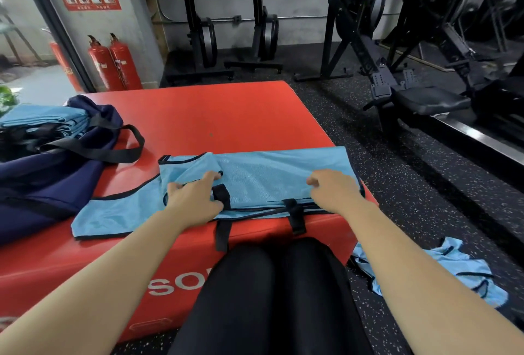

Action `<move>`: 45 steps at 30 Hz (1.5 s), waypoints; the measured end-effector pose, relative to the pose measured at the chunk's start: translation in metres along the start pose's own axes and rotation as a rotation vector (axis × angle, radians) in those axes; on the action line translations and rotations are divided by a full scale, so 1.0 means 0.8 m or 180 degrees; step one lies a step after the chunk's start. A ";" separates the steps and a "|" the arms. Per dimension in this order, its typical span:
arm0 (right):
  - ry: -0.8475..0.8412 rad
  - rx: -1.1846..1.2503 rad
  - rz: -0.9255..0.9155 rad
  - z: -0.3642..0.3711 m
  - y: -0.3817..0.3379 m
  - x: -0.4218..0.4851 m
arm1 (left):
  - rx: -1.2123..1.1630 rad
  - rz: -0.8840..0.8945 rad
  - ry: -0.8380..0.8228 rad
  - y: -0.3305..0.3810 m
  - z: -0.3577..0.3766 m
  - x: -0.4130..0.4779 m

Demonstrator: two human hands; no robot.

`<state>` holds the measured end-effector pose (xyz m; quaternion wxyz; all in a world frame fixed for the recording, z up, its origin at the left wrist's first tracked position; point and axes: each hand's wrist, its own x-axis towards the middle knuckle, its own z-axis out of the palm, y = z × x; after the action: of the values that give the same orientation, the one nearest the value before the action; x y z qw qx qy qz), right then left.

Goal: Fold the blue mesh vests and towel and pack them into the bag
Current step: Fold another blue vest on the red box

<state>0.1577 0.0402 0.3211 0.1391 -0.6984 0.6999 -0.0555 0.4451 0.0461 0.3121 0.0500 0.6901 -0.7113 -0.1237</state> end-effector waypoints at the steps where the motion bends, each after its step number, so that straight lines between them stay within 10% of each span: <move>1: -0.0105 0.0437 -0.0008 0.005 -0.009 0.003 | -0.0234 -0.0047 -0.0048 0.007 0.002 0.002; 11: 0.0007 0.1089 0.0021 0.032 -0.009 0.004 | -0.2699 -0.0416 -0.0444 0.019 -0.011 0.002; 25: -0.0180 0.0417 -0.0500 0.055 -0.014 -0.021 | -0.0030 0.0267 -0.0267 0.013 0.016 -0.007; 32: 0.0239 0.0838 -0.0636 0.057 -0.005 -0.032 | -0.1298 0.0274 -0.0360 0.011 0.006 -0.012; 39: 0.0444 0.0987 -0.0397 0.049 -0.003 -0.031 | -0.0351 -0.0002 0.0084 0.027 -0.001 0.012; 45: 0.0839 0.0745 -0.0036 0.033 0.001 -0.009 | 0.0353 0.0917 -0.0087 0.041 -0.002 0.060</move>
<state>0.1638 0.0505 0.2963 0.1261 -0.6680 0.6969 -0.2284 0.4113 -0.0015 0.3167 0.0193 0.5809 -0.8093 -0.0851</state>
